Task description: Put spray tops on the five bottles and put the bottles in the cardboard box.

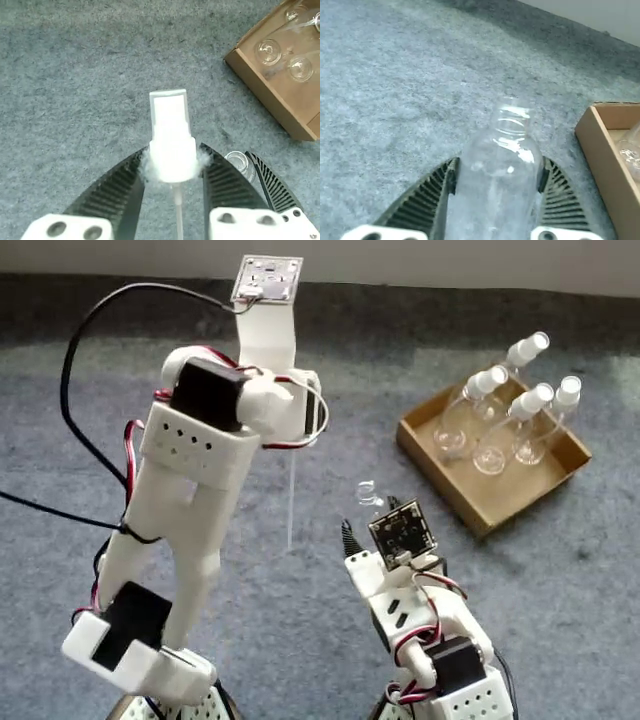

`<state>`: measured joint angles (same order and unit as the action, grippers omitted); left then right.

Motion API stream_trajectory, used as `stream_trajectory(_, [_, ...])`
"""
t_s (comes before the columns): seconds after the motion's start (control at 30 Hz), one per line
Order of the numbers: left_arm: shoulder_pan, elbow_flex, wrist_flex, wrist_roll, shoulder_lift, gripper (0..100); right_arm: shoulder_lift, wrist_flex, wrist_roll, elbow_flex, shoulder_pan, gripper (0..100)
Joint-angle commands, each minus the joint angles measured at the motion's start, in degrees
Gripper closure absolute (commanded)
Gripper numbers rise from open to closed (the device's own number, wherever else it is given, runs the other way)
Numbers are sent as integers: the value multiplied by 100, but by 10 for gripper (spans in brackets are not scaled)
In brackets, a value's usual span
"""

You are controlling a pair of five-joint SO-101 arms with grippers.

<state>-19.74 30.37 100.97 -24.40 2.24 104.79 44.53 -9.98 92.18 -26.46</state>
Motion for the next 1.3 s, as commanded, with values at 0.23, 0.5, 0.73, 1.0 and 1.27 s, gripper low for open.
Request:
stream_trajectory(0.23, [479,-1578,-53,176,2571,903,57,-1525,-9,409,-927,842])
stream_trajectory(0.5, [470,-2466,-211,1292,3767,905,57,-2264,26,488,-1191,842])
stream_trajectory(0.73, [444,-3916,-1943,1266,4505,905,57,-2747,26,1042,-1200,842])
stream_trajectory(1.0, [435,-5763,-5011,1257,5385,905,57,-2721,26,1068,-1174,843])
stream_trajectory(1.27, [426,-6413,-6734,1160,6000,905,57,-2686,26,1068,-1174,843])
